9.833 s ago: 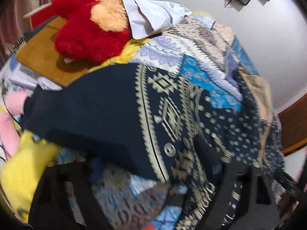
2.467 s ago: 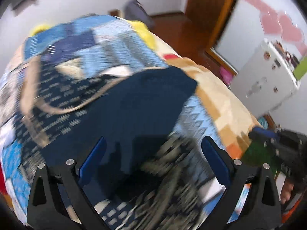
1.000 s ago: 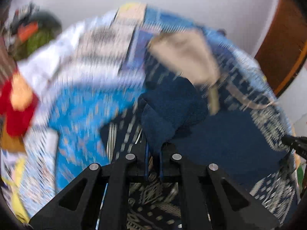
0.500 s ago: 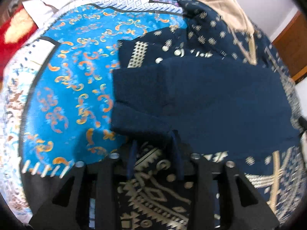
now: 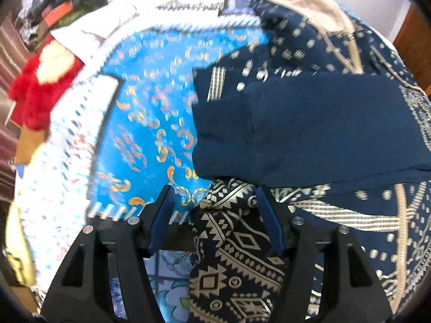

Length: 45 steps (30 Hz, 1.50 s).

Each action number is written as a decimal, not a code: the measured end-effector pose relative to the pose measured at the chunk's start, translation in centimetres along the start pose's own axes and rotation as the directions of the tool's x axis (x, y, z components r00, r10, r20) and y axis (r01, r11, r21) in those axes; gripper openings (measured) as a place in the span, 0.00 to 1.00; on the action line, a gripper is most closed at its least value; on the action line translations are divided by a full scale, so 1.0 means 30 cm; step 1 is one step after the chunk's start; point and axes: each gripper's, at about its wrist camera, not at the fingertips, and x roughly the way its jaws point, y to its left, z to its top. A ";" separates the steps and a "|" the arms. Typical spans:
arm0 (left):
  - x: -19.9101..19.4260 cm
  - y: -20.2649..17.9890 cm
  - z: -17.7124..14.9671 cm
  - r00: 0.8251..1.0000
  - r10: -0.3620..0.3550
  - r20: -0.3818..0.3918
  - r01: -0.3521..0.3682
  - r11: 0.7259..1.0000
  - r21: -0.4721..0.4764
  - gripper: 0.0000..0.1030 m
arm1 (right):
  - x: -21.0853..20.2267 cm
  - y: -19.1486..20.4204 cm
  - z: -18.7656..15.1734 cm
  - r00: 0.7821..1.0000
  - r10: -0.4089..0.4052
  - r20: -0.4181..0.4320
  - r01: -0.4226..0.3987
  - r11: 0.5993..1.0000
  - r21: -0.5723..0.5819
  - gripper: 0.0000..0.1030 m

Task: Fold large clothes

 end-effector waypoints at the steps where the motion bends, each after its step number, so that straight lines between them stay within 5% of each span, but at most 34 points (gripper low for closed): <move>1: -0.028 -0.007 0.010 1.000 -0.005 0.012 0.005 1.000 0.005 0.61 | -0.026 0.003 0.014 1.000 0.007 0.019 -0.007 1.000 -0.001 0.99; 9: -0.262 -0.124 0.137 0.982 -0.028 0.187 0.015 0.997 0.070 0.76 | -0.153 0.104 0.164 0.982 0.126 0.138 -0.125 0.992 -0.010 0.99; 19: -0.273 -0.224 0.389 0.953 -0.057 0.299 0.035 0.996 0.078 0.95 | -0.104 0.242 0.408 0.956 0.229 0.185 -0.227 0.973 -0.030 0.99; 26: -0.130 -0.246 0.546 0.961 -0.072 0.265 0.063 0.997 0.043 0.98 | 0.096 0.321 0.564 0.950 0.271 0.153 -0.275 0.961 0.009 1.00; 30: 0.039 -0.242 0.658 0.980 -0.126 0.154 0.132 0.991 -0.026 0.98 | 0.259 0.343 0.641 0.946 0.312 0.083 -0.319 0.944 0.082 0.99; 34: 0.196 -0.205 0.751 0.980 -0.177 0.088 0.189 0.970 -0.156 0.98 | 0.415 0.370 0.726 0.934 0.356 0.030 -0.356 0.925 0.133 0.99; 37: 0.266 -0.184 0.803 0.979 -0.185 0.080 0.199 0.954 -0.223 0.97 | 0.501 0.384 0.785 0.924 0.382 0.003 -0.377 0.912 0.164 0.91; 40: 0.334 -0.181 0.825 0.973 -0.221 0.060 0.229 0.936 -0.266 0.87 | 0.553 0.392 0.827 0.922 0.388 0.002 -0.381 0.903 0.198 0.84; 42: 0.348 -0.205 0.817 0.977 -0.194 0.084 0.210 0.943 -0.258 0.86 | 0.554 0.413 0.840 0.890 0.455 0.025 -0.454 0.879 0.147 0.50; 43: 0.346 -0.219 0.812 0.981 -0.172 0.094 0.190 0.952 -0.242 0.83 | 0.556 0.418 0.839 0.887 0.461 0.022 -0.459 0.877 0.144 0.45; 44: 0.337 -0.238 0.806 0.983 -0.152 0.104 0.172 0.961 -0.217 0.70 | 0.553 0.423 0.832 0.887 0.461 0.029 -0.460 0.876 0.144 0.32; 45: 0.321 -0.258 0.801 0.981 -0.156 0.117 0.177 0.966 -0.190 0.45 | 0.548 0.427 0.824 0.881 0.473 0.036 -0.473 0.870 0.139 0.19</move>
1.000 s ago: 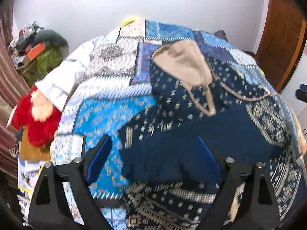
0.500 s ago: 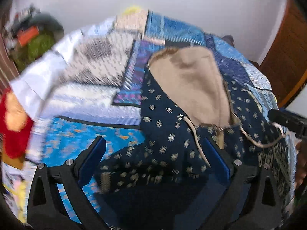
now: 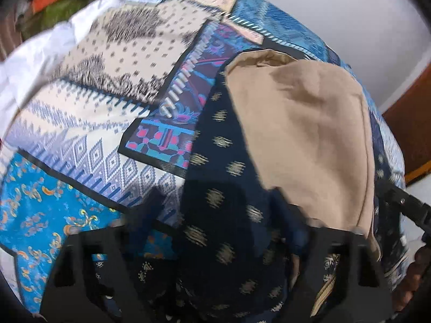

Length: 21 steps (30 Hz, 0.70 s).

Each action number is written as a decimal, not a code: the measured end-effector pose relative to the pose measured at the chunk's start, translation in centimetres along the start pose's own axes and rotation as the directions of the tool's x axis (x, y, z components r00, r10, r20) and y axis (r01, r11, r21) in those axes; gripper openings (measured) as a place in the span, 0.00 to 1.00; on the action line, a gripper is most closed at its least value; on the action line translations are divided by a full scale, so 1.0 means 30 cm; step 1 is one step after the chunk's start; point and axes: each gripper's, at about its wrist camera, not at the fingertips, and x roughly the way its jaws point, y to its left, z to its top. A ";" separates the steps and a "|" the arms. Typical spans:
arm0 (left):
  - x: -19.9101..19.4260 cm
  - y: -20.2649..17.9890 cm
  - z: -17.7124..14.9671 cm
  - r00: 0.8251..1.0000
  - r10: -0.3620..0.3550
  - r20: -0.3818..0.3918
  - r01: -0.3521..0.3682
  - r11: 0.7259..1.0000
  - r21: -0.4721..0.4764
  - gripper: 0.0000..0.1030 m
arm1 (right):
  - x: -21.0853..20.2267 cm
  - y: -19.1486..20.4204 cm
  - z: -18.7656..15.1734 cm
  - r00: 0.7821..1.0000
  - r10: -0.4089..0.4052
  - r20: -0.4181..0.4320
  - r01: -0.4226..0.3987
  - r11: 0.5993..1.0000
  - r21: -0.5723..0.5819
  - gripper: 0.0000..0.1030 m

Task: Fold large clothes

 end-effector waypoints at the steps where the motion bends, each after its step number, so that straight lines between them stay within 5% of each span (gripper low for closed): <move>1: -0.016 -0.020 -0.007 1.000 0.000 0.004 0.000 1.000 0.028 0.33 | -0.001 0.002 -0.012 1.000 0.018 -0.006 -0.018 1.000 -0.004 0.15; 2: -0.031 -0.042 -0.011 1.000 0.006 0.005 -0.007 0.998 0.059 0.13 | -0.008 0.004 -0.022 1.000 0.020 -0.004 -0.020 1.000 -0.004 0.10; 6: -0.184 -0.131 -0.049 0.997 0.007 0.079 -0.024 0.978 0.207 0.11 | -0.087 0.025 -0.063 0.999 0.029 0.019 -0.028 0.999 -0.038 0.08; 12: -0.449 -0.147 -0.207 0.990 -0.093 0.108 0.055 0.947 0.316 0.11 | -0.355 0.126 -0.232 0.996 0.073 0.059 -0.062 0.983 -0.170 0.08; 16: -0.525 -0.140 -0.389 0.991 -0.122 0.054 0.093 0.920 0.380 0.12 | -0.454 0.175 -0.403 0.998 0.066 0.005 -0.062 0.963 -0.263 0.08; 21: -0.410 -0.070 -0.594 0.994 -0.035 -0.102 0.068 0.937 0.343 0.13 | -0.490 0.201 -0.641 0.997 -0.083 -0.011 0.072 0.921 -0.384 0.08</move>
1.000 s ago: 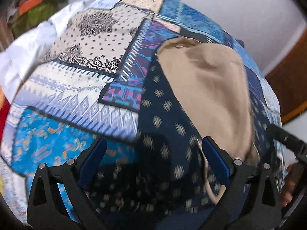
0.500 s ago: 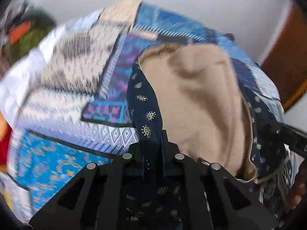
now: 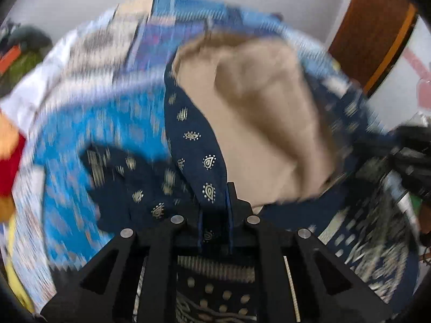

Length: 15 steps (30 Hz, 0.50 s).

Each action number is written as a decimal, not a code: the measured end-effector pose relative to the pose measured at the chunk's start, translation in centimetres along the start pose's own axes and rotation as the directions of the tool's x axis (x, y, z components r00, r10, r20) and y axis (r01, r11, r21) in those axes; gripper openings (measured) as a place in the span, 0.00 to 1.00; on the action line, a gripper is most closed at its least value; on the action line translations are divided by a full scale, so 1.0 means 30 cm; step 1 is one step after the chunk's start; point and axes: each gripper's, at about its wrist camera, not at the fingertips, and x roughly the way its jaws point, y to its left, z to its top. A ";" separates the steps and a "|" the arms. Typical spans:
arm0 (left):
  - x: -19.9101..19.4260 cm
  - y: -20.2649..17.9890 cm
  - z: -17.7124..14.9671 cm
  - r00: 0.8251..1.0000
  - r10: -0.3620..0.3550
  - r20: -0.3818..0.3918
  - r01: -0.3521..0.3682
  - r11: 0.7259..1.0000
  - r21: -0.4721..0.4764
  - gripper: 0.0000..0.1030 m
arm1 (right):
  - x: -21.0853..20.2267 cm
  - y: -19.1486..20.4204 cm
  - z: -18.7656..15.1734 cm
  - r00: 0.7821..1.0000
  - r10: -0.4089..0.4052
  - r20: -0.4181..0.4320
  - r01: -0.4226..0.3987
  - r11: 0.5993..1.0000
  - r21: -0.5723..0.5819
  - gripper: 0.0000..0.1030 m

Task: Fold large clothes

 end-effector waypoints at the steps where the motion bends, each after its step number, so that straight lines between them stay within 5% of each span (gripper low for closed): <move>1: 0.026 0.004 -0.021 1.000 0.008 -0.023 -0.008 1.000 -0.012 0.14 | 0.004 0.010 -0.030 0.998 -0.070 -0.005 0.070 0.997 -0.018 0.08; 4: 0.071 0.016 -0.078 0.999 0.043 -0.020 -0.044 0.998 -0.035 0.23 | 0.067 -0.004 -0.101 0.973 -0.206 -0.105 0.203 0.978 -0.039 0.09; 6: 0.064 0.003 -0.091 0.997 0.075 0.000 -0.075 0.997 -0.007 0.24 | 0.096 -0.031 -0.126 0.970 -0.169 -0.172 0.171 0.985 -0.003 0.09; 11: 0.069 -0.048 -0.107 0.987 0.159 0.021 -0.161 0.985 0.068 0.25 | 0.044 -0.086 -0.157 0.971 -0.164 -0.173 0.176 0.983 0.057 0.19; 15: 0.064 -0.045 -0.106 0.986 0.167 0.013 -0.167 0.985 0.037 0.26 | 0.013 -0.094 -0.201 0.931 -0.319 -0.177 0.319 0.947 -0.030 0.70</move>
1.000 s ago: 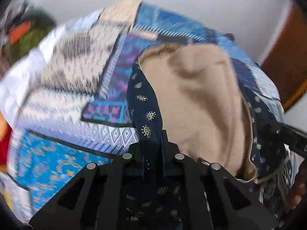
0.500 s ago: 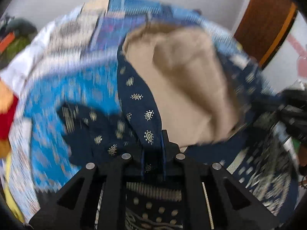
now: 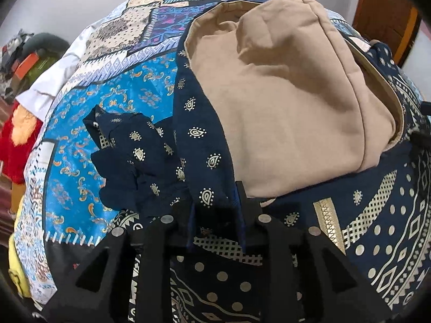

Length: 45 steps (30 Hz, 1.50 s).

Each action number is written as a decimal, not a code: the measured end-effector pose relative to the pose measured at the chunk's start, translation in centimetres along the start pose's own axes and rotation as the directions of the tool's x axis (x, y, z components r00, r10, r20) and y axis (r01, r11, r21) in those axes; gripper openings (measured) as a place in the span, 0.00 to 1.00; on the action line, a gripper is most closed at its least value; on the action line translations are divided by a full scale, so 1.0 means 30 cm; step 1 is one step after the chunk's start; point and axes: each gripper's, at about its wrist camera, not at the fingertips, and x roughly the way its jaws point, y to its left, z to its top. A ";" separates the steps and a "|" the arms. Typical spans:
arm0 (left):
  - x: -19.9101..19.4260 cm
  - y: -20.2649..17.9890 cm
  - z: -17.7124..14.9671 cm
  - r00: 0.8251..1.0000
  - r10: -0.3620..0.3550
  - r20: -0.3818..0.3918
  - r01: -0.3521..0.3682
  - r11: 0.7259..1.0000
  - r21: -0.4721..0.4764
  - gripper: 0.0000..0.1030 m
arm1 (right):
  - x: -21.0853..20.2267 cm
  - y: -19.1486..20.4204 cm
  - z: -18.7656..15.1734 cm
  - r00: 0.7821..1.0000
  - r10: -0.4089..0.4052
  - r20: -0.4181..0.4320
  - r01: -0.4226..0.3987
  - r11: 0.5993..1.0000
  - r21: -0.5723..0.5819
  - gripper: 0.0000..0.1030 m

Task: Fold large clothes
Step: 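Lift the hood and fold it down onto the hoodie body with both grippers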

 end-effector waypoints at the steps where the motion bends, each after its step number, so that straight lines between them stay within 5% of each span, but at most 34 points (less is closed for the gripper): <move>1: -0.006 0.003 -0.001 1.000 -0.003 0.000 0.003 1.000 -0.006 0.27 | -0.007 -0.014 -0.018 1.000 -0.028 0.013 0.028 1.000 -0.007 0.71; 4: -0.028 0.025 0.008 1.000 -0.025 -0.008 0.025 0.999 -0.022 0.34 | -0.043 -0.075 -0.055 0.999 0.030 0.014 -0.030 0.999 0.032 0.71; 6: -0.040 0.044 0.025 0.999 -0.023 -0.024 0.022 1.000 -0.017 0.56 | -0.087 -0.121 -0.051 0.996 0.084 0.032 -0.086 0.993 0.082 0.71; 9: -0.083 0.079 0.061 1.000 -0.024 0.003 0.024 1.000 -0.001 0.75 | -0.130 -0.151 -0.004 0.987 0.140 0.074 -0.149 0.981 0.125 0.71; 15: -0.112 0.162 0.192 0.998 -0.036 0.059 0.039 0.998 -0.056 0.83 | -0.124 -0.130 0.180 0.953 0.260 0.156 -0.285 0.943 0.171 0.71; 21: -0.006 0.200 0.336 0.998 -0.023 0.054 0.028 0.995 -0.099 0.83 | 0.006 -0.066 0.415 0.927 0.327 0.182 -0.360 0.913 0.191 0.71; 25: 0.131 0.202 0.398 0.999 -0.049 0.003 0.049 0.993 -0.105 0.82 | 0.164 -0.021 0.519 0.943 0.316 0.108 -0.331 0.924 0.191 0.71; 29: 0.194 0.141 0.425 0.999 -0.042 0.011 0.042 0.999 -0.004 0.61 | 0.303 -0.006 0.542 0.936 0.349 0.044 -0.349 0.907 0.238 0.54; 32: 0.212 0.107 0.435 0.999 -0.039 0.010 0.039 0.999 0.019 0.13 | 0.301 0.025 0.541 0.941 0.325 0.094 -0.337 0.923 0.185 0.21; 33: 0.208 0.101 0.437 1.000 -0.029 0.014 0.028 0.999 0.019 0.07 | 0.299 0.031 0.541 0.936 0.340 0.096 -0.352 0.919 0.176 0.12; 36: 0.121 0.100 0.435 0.996 -0.020 0.084 0.020 1.000 0.002 0.07 | 0.247 0.033 0.517 0.913 0.377 0.155 -0.402 0.896 0.190 0.10; 45: -0.323 0.068 0.301 0.963 -0.072 0.259 0.055 0.996 0.074 0.07 | -0.127 0.005 0.347 0.875 0.368 0.313 -0.414 0.906 0.093 0.10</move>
